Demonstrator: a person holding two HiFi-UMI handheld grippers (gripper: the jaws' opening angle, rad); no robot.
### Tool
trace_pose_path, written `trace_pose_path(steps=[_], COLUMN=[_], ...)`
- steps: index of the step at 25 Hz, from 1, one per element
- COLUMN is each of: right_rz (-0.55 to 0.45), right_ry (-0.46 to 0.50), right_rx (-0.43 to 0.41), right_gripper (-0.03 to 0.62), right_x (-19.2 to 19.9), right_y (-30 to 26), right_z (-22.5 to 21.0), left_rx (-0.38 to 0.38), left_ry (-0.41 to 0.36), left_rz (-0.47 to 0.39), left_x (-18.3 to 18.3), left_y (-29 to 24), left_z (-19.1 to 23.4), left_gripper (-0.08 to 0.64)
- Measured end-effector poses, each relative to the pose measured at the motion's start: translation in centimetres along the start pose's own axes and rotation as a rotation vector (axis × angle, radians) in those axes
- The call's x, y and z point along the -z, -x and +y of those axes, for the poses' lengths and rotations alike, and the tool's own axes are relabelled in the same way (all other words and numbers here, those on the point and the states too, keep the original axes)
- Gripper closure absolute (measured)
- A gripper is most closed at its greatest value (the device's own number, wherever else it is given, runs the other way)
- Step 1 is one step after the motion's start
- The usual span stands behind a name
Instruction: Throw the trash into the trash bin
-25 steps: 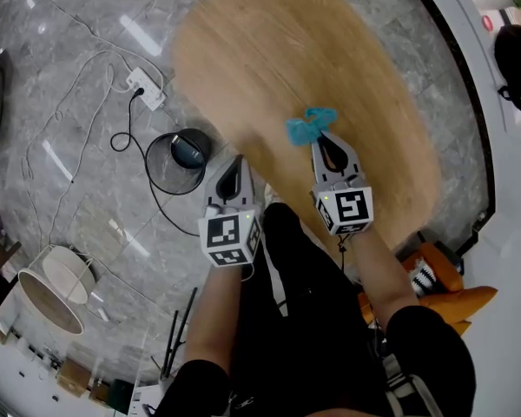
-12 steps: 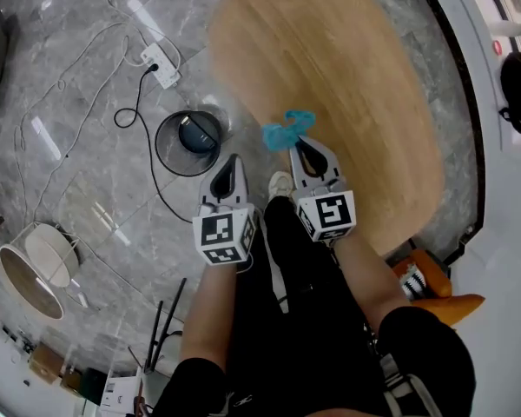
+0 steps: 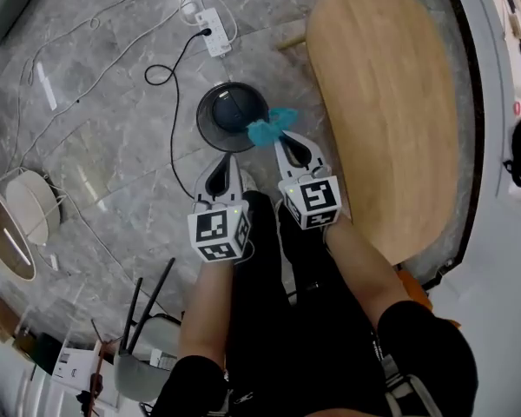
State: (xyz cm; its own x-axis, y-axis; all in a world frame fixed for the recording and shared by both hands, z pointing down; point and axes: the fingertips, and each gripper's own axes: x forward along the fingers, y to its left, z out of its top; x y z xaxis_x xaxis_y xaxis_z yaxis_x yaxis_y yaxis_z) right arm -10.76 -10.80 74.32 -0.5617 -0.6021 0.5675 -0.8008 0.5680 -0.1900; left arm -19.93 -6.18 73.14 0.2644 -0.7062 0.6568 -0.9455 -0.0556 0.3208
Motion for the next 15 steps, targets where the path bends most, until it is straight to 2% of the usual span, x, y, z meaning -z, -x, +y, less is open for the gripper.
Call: trace_pose_path(steps=[6, 11, 15], right_rz=[0.139, 0.253, 0.306], right_ry=[0.03, 0.047, 0.044], right_rx=[-0.057, -0.042, -0.031], right_gripper=[0.575, 0.575, 0.575], right_x=[5.3, 9.2, 11.3], right_y=[-6.5, -11.0, -13.1], right_z=[5.1, 6.1, 6.4], left_rx=[-0.033, -0.032, -0.043], left_ry=[0.065, 0.078, 0.085], left_rz=[0.007, 0.009, 0.018], left_x=[1.9, 1.7, 2.7], left_y=[1.5, 2.2, 2.5], left_z=[5.6, 8.3, 10.3], left_gripper=[0.549, 0.548, 0.549])
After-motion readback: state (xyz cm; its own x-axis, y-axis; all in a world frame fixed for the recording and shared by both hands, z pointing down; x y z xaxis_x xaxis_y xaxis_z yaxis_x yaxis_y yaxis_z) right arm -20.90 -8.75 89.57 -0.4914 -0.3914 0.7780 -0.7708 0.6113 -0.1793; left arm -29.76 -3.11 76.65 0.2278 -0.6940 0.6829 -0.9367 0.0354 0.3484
